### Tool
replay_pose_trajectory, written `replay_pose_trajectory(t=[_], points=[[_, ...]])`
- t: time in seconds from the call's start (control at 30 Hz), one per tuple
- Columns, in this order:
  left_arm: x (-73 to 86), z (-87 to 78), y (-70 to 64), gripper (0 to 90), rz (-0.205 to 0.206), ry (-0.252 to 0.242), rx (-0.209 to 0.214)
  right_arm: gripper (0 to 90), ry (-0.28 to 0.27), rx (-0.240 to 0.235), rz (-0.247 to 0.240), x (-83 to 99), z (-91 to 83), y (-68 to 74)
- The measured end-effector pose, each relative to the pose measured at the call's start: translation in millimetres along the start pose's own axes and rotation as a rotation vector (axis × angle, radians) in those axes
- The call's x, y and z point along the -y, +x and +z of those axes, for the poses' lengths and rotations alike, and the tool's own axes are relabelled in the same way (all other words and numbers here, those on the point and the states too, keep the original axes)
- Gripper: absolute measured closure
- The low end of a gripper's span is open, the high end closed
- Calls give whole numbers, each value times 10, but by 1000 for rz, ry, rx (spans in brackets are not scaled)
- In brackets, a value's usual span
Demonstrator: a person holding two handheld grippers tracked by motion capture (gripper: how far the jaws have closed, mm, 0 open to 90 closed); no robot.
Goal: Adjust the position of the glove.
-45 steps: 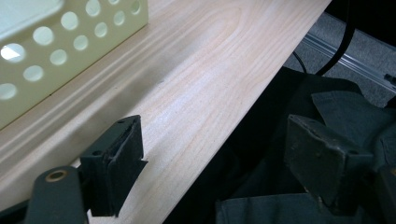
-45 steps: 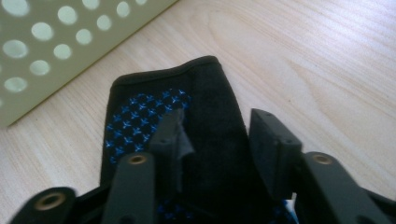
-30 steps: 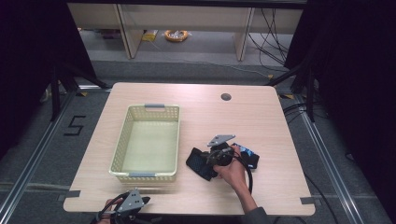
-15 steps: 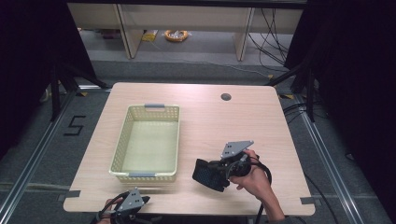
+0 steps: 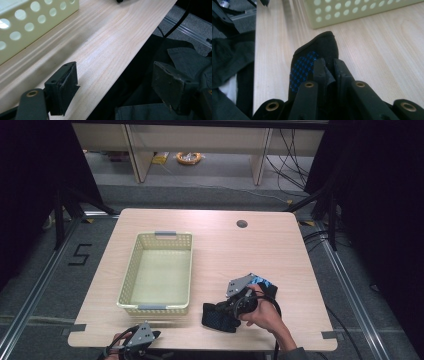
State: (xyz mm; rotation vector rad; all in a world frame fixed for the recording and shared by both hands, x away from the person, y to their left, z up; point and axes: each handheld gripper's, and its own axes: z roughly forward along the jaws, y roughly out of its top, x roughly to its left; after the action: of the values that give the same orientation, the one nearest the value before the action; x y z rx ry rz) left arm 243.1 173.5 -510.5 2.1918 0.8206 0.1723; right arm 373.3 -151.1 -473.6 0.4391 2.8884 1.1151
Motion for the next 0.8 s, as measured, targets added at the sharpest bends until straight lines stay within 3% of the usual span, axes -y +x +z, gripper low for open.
replay_pose_trajectory(t=[0.1, 0.13, 0.17, 0.2, 0.3, 0.37, 0.4, 0.47, 0.5, 0.53, 0.57, 0.6, 0.67, 0.7, 0.8], points=[[1, 7, -11, 206, -10, -10, 2, 818, 11, -6, -20, 25, 63, -47], [4, 2, -1, 206, 3, 1, -1, 813, 45, 0, -33, 54, 124, -81], [4, 2, -1, 206, 3, 1, -1, 813, 45, 0, -33, 54, 124, -81], [3, 1, -2, 206, 2, 2, 5, 800, 97, 24, -55, 60, 187, -110], [2, 2, 1, 206, 10, 3, -3, 778, 119, 36, -57, 57, 231, -107], [5, 1, 0, 206, 2, 2, -2, 676, 105, 44, -79, 40, 246, -133], [2, -1, -1, 206, 2, -2, -3, 649, 114, 58, -25, 49, 230, -119], [3, 7, -5, 206, 1, -10, -6, 558, 95, 81, 3, 55, 172, -126], [3, 7, -5, 205, 1, -10, -6, 558, 95, 81, 3, 55, 172, -126], [-1, -13, 6, 206, 29, -5, -4, 542, 26, 126, 63, 66, 23, -146], [-1, -13, 6, 205, 29, -5, -4, 530, -10, 137, 97, 76, -59, -149], [-3, -11, 6, 206, 37, -3, -18, 521, -18, 164, 114, 88, -155, -160], [-4, -19, -4, 205, 31, -3, 7, 514, -50, 221, 133, 129, -299, -174], [-4, -19, -4, 205, 31, -3, 7, 514, -50, 221, 133, 129, -299, -174], [-6, -16, -2, 205, 29, -8, -1, 512, -61, 322, 198, 251, -591, -230]])
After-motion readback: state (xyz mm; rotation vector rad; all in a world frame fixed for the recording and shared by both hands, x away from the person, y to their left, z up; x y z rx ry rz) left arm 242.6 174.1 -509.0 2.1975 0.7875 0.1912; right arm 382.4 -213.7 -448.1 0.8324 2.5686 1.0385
